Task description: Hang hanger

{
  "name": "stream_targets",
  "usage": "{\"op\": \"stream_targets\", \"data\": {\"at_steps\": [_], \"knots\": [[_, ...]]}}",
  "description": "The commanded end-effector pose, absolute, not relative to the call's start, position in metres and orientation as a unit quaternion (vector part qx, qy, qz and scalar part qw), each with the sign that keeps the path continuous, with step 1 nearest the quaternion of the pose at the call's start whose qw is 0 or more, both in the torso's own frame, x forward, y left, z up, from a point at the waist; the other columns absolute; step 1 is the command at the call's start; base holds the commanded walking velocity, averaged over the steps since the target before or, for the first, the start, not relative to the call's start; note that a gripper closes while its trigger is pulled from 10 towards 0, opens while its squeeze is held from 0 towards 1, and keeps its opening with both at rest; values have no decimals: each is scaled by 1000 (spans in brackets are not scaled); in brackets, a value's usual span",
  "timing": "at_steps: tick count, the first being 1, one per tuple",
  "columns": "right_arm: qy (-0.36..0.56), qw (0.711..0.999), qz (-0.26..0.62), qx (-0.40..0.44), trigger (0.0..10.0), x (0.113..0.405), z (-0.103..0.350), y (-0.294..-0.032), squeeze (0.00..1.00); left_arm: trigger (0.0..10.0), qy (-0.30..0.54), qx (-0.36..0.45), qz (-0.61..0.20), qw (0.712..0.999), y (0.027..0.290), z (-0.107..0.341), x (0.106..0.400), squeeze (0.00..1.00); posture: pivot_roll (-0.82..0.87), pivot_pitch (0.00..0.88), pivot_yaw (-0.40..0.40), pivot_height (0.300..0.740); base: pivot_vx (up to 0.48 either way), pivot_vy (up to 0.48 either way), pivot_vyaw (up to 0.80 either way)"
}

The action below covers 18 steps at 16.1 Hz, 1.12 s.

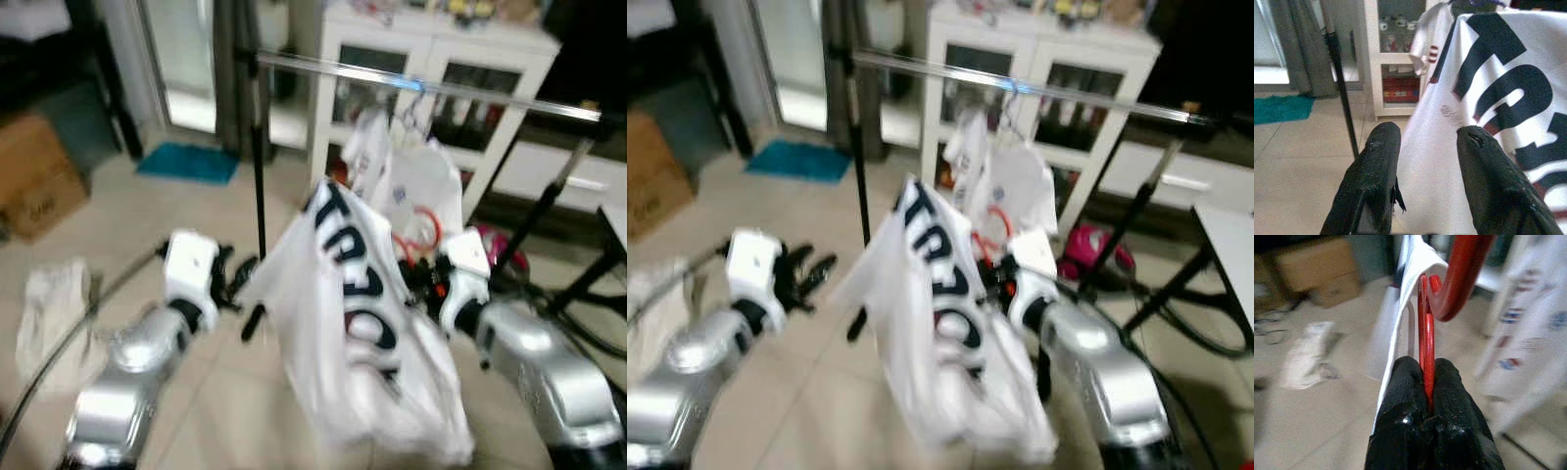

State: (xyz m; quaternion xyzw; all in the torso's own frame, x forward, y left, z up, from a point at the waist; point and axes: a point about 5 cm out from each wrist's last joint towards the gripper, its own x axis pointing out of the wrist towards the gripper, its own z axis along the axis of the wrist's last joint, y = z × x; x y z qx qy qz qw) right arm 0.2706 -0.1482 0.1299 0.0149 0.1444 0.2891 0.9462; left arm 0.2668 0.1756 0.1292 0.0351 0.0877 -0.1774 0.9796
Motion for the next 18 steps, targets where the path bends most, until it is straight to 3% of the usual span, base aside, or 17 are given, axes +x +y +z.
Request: {"op": "stream_targets", "data": {"at_steps": [1, 6, 10, 11, 12, 16, 17, 18], "knots": [[127, 941, 313, 30, 10000, 272, 140, -143, 0, 10000, 79, 36, -174, 981, 181, 133, 270, 1000, 97, 0, -58, 740, 0, 0, 0], [110, 911, 393, 56, 10000, 269, 163, -141, 0, 10000, 45, 74, -163, 983, 201, 149, 298, 1000, 75, 0, -47, 740, 0, 0, 0], [104, 891, 436, 66, 10000, 268, 174, -145, 0, 10000, 31, 59, -216, 974, 205, 155, 309, 1000, 79, 0, -56, 740, 0, 0, 0], [102, 887, 444, 72, 10000, 267, 177, -145, 0, 10000, 31, 48, -238, 970, 202, 155, 310, 843, 81, 0, -60, 740, 0, 0, 0], [98, 878, 461, 84, 10000, 265, 180, -144, 0, 10000, 35, 39, -262, 964, 201, 152, 311, 0, 81, 0, -60, 740, 0, 0, 0], [92, 850, 508, 102, 10000, 254, 190, -147, 0, 10000, 67, 54, -294, 952, 209, 142, 316, 0, 71, 0, -52, 740, 0, 0, 0], [90, 841, 521, 111, 10000, 251, 193, -148, 0, 9451, 70, 49, -304, 949, 211, 141, 318, 0, 71, 0, -52, 740, 0, 0, 0], [86, 834, 532, 119, 10000, 248, 196, -149, 0, 2118, 71, 47, -315, 945, 212, 140, 320, 0, 71, 0, -53, 740, 0, 0, 0]]}}
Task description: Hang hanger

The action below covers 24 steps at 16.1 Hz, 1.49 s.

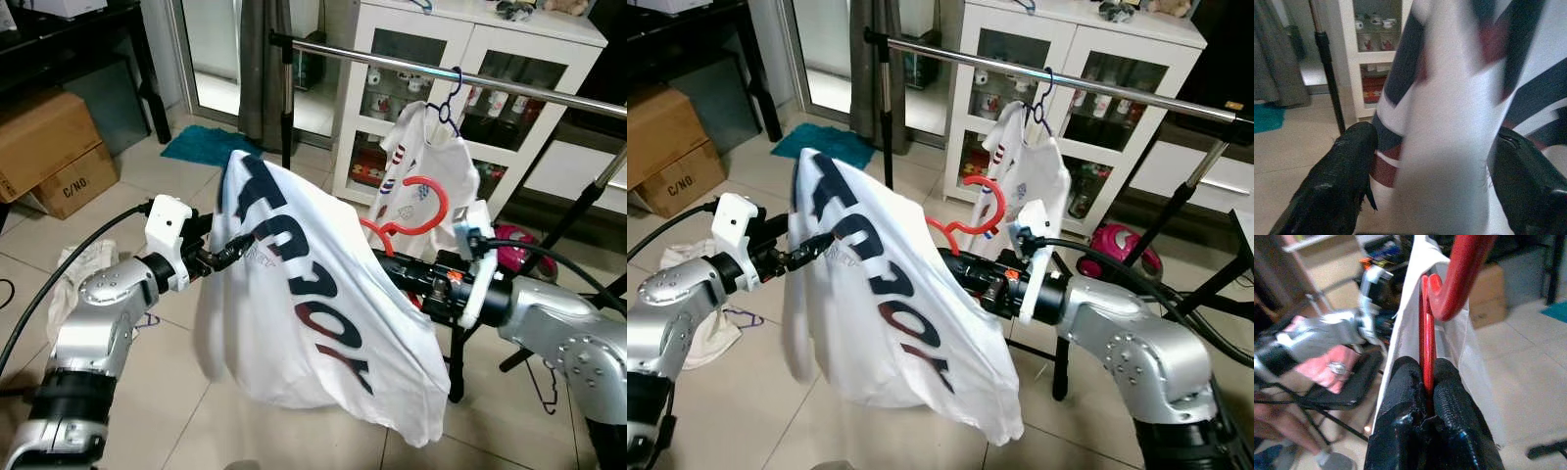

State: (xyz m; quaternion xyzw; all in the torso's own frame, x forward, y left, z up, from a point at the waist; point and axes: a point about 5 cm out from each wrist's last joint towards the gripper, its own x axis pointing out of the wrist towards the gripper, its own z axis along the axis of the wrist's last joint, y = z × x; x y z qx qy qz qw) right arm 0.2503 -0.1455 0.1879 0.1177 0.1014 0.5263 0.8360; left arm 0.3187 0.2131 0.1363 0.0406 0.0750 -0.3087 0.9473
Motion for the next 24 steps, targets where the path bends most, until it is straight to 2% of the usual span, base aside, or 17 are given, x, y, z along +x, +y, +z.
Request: {"op": "stream_targets", "data": {"at_steps": [1, 6, 17, 24], "knots": [[85, 833, 534, 120, 10000, 248, 197, -150, 0, 0, 65, 48, -330, 941, 210, 140, 321, 0, 71, 0, -53, 740, 0, 0, 0], [88, 840, 523, 117, 10000, 249, 197, -155, 0, 0, 39, 57, -337, 939, 201, 143, 324, 0, 67, 0, -48, 740, 0, 0, 0], [94, 845, 515, 115, 10000, 254, 194, -156, 0, 0, 24, 58, -330, 942, 196, 141, 306, 0, 73, 0, -54, 740, 0, 0, 0], [91, 856, 495, 118, 10000, 255, 191, -156, 0, 0, -31, 61, -241, 968, 204, 150, 310, 0, 75, 0, -34, 740, 0, 0, 0]]}}
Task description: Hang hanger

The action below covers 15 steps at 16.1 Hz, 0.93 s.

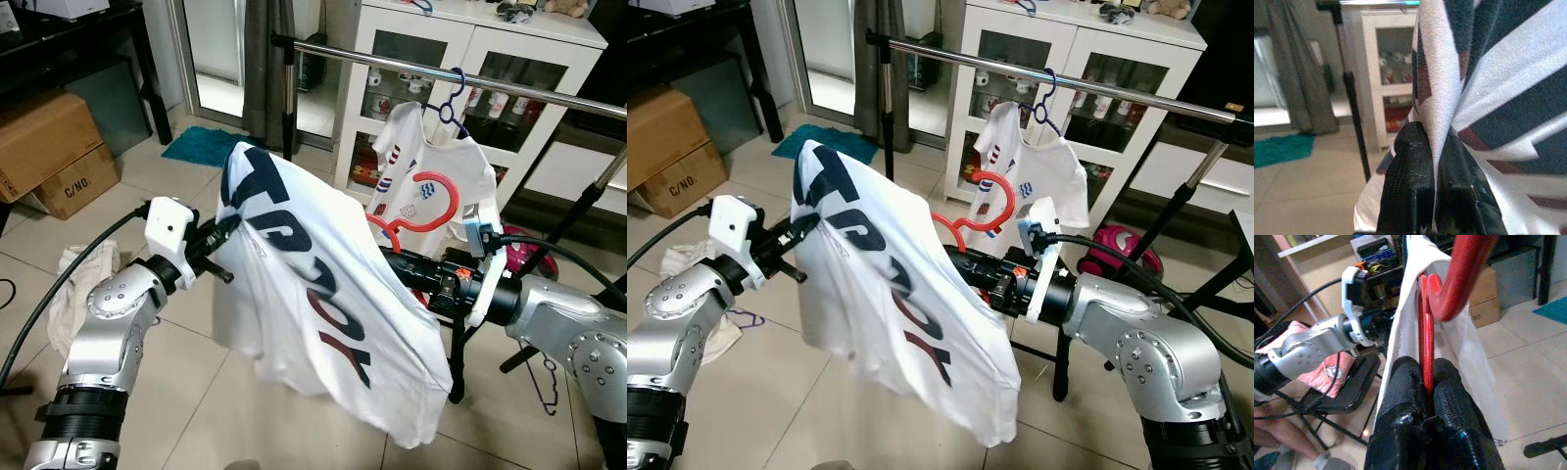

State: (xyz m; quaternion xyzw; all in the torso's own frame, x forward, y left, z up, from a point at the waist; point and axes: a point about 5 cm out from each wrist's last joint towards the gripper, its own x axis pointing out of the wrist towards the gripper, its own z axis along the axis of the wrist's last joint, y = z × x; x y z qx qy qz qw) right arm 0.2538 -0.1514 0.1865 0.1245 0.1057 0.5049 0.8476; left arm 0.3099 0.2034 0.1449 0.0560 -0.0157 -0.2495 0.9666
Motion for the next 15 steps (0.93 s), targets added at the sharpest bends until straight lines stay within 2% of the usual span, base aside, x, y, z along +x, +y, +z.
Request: {"op": "stream_targets", "data": {"at_steps": [1, 7, 12, 15], "knots": [[92, 860, 488, 119, 10000, 256, 190, -157, 0, 0, -35, 57, -238, 969, 205, 150, 309, 0, 75, 0, -34, 740, 0, 0, 0], [112, 898, 411, 116, 10000, 270, 183, -168, 0, 0, -56, 45, -226, 972, 200, 141, 294, 0, 77, 0, -42, 740, 0, 0, 0], [160, 919, 351, 78, 10000, 281, 168, -173, 0, 0, -72, 57, -236, 967, 194, 142, 288, 0, 80, 1, -49, 740, 0, 0, 0], [164, 924, 334, 85, 10000, 282, 165, -174, 0, 0, -72, 66, -241, 965, 194, 141, 287, 0, 80, 3, -49, 740, 0, 0, 0]]}}
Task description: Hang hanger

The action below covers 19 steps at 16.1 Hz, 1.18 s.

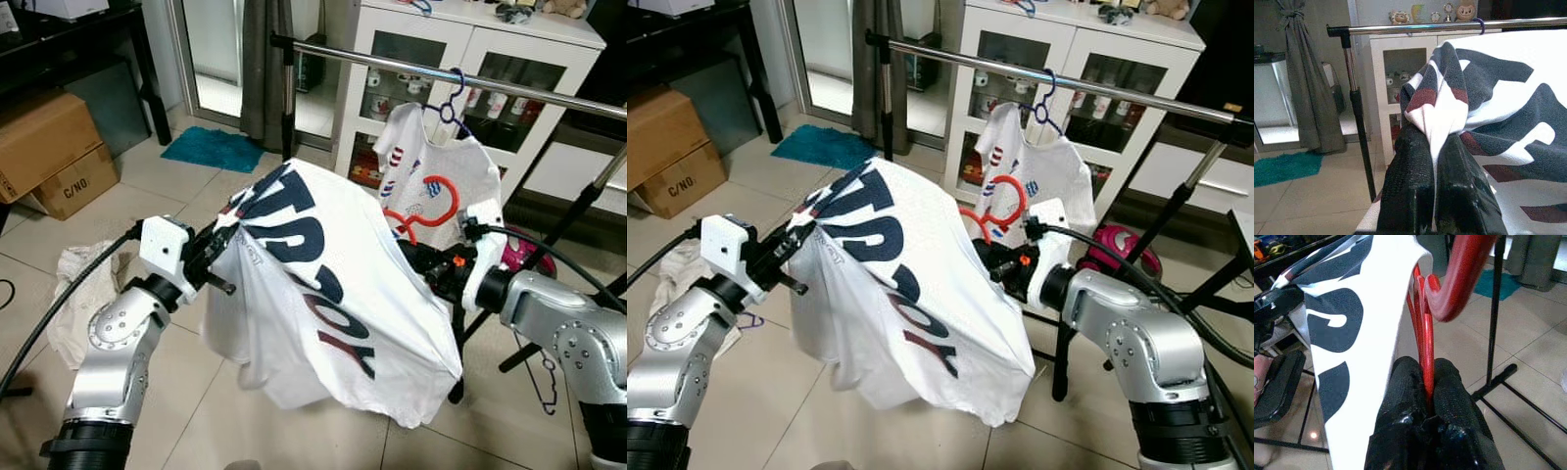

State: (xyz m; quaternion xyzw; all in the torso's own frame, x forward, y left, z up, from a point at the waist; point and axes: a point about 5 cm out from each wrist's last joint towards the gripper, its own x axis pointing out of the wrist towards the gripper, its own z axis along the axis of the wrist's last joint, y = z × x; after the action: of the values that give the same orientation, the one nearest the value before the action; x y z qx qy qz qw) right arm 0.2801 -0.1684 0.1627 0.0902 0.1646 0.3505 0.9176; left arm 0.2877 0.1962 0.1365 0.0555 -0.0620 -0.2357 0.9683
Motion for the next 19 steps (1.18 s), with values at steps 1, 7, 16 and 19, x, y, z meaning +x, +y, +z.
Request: {"op": "stream_targets", "data": {"at_steps": [1, 7, 16, 19], "knots": [[161, 926, 329, 90, 10000, 283, 165, -175, 0, 0, -69, 68, -242, 966, 194, 140, 286, 0, 80, 3, -47, 740, 0, 0, 0], [80, 925, 331, 168, 10000, 289, 191, -182, 0, 0, 24, 121, -200, 972, 212, 109, 284, 0, 79, 2, -48, 740, 0, 0, 0], [78, 917, 357, 156, 10000, 288, 195, -176, 0, 10000, 14, 105, -233, 967, 198, 109, 284, 1000, 77, 0, -48, 740, 0, 0, 0], [77, 917, 359, 156, 10000, 288, 195, -175, 0, 10000, 17, 108, -248, 963, 193, 108, 282, 1000, 80, 0, -47, 740, 0, 0, 0]]}}
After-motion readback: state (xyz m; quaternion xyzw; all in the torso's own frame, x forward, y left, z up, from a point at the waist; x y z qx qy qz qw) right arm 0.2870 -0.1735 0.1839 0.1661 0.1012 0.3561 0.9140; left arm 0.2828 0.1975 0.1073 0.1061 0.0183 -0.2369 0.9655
